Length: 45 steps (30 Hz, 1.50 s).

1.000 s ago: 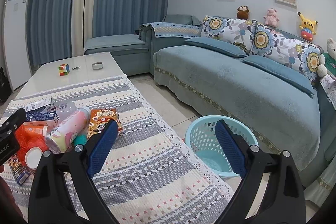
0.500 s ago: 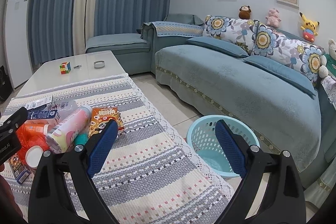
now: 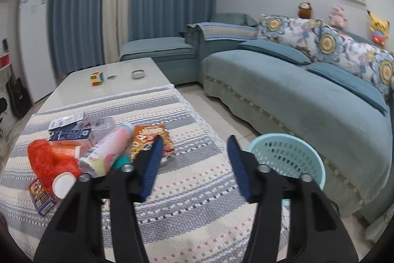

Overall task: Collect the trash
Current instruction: 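Grasp the red plastic bag with the left tool while the right tool grasps the pink yogurt bottle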

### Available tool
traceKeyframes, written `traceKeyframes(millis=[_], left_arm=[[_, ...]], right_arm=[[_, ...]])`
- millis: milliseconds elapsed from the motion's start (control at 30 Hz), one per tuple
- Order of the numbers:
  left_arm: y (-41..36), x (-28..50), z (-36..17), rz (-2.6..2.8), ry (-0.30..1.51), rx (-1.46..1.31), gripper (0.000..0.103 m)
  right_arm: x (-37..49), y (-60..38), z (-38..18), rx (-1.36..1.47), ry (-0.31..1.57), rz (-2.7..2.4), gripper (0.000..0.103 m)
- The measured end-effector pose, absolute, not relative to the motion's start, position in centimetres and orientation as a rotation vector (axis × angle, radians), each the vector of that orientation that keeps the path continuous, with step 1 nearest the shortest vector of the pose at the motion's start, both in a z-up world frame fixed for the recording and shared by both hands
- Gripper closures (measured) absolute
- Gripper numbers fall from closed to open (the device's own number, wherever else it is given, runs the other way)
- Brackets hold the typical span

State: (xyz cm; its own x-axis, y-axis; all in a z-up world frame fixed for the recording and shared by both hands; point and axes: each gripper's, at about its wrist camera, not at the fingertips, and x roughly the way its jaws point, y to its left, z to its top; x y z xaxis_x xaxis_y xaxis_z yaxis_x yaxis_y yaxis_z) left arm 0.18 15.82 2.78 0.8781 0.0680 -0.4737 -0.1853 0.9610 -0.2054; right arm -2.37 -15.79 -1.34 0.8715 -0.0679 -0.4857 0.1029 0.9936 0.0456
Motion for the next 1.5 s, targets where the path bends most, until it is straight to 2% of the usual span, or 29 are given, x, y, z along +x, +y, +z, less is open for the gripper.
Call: traceKeyframes(millis=[33,167,333,400,500,533,567,633,833,900,967,1000,1233,1500], left_arm=[[17.0,0.4,2.3,0.116,0.499,-0.293,0.008],[18.0,2.4,0.3,0.025,0.616,-0.367,0.009],[15.7,4.9,-3.0,-0.054,0.790,-0.362,0.013],[15.7,5.2,-4.2,-0.059,0.839,-0.381,0.018],[15.8,5.7,-5.9,-0.071,0.894,-0.420,0.019],[15.6,6.0,-6.5,-0.073,0.913,-0.420,0.020],[15.5,6.2,-6.9,-0.075,0.928,-0.418,0.023],[15.2,6.8,-7.9,-0.077,0.965,-0.412,0.030],[14.4,8.0,-9.7,-0.114,1.005,-0.458,0.060],[14.2,8.0,-9.6,-0.114,0.995,-0.461,0.073],[14.1,7.7,-9.3,-0.116,0.974,-0.450,0.079],[14.0,7.6,-9.2,-0.115,0.967,-0.449,0.081],[15.6,6.0,-7.3,-0.124,0.863,-0.513,0.085],[15.4,5.0,-5.1,-0.131,0.789,-0.496,0.085]], right_arm=[[-2.0,-15.5,-1.3,0.024,0.509,-0.088,0.068],[-0.4,-15.2,-0.9,-0.040,0.506,-0.033,0.068],[1.7,-14.6,-0.8,-0.055,0.474,0.022,0.068],[2.8,-14.5,-1.4,-0.066,0.490,0.054,0.068],[5.5,-14.3,-3.1,-0.072,0.549,0.117,0.068],[6.2,-14.3,-3.6,-0.065,0.569,0.131,0.064],[7.0,-14.4,-4.2,-0.055,0.587,0.139,0.058],[8.5,-14.6,-5.5,-0.037,0.630,0.152,0.054],[10.5,-14.6,-7.3,0.012,0.700,0.185,0.053],[10.4,-13.5,-6.9,0.019,0.708,0.227,0.048],[10.2,-12.2,-6.4,0.020,0.723,0.268,0.038],[10.3,-11.3,-6.3,0.014,0.738,0.280,0.037],[12.6,-6.0,-7.9,0.009,0.899,0.326,0.037],[16.0,-5.2,-11.8,0.129,1.093,0.330,0.037]])
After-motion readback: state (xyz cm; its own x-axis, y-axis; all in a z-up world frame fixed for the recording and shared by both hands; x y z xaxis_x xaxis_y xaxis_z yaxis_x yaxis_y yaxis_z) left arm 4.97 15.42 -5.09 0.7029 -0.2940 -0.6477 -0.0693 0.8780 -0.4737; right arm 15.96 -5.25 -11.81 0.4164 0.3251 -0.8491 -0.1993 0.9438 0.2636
